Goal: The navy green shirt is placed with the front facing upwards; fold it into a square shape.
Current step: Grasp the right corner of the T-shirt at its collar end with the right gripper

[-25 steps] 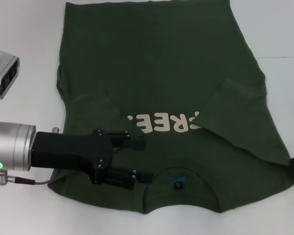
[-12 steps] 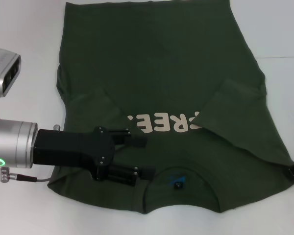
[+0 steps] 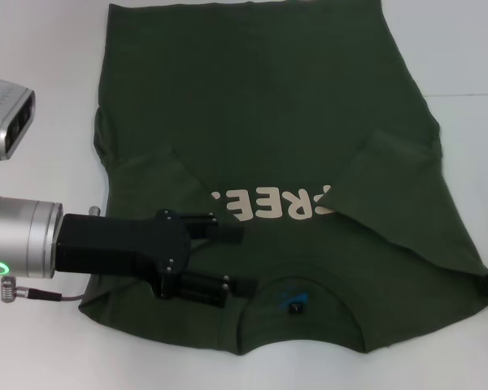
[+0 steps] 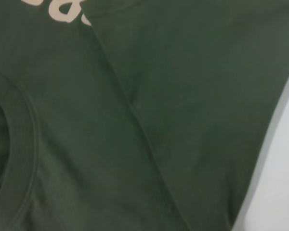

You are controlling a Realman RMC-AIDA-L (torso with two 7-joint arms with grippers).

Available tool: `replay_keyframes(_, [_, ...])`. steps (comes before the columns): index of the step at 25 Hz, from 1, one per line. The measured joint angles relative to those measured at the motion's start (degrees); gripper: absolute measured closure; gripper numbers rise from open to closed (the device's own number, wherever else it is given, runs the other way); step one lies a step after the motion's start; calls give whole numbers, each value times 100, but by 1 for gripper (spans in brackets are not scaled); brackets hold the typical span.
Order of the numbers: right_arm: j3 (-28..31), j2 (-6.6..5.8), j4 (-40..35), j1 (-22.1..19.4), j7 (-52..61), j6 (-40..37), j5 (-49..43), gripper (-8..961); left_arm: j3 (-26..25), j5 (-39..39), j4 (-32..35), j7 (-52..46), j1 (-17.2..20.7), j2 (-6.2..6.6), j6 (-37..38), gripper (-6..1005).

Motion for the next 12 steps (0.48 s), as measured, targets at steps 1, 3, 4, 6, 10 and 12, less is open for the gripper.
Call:
replay_keyframes(1, [0,2,36,10,0,10,-8,252,0,0,0,0,0,0,-7,62])
replay_keyframes(3, [-2,3,100,31,1,14,-8,295,0,0,0,0,0,0,-23,62])
replay_keyframes(4, [-2,3,114,35,2,20,-8,327,0,0,0,0,2,0,-32,62])
replay_keyframes(6, [-2,3,126,37,4,26,-8,391,0,0,0,0,3,0,-34,62])
replay_keyframes(10, [-2,3,127,39,27,46,-8,420,0,0,0,-1,-3,0,-37,62])
replay_keyframes(12, [-2,3,127,40,35,68,-7,418,0,0,0,-1,-3,0,-38,63])
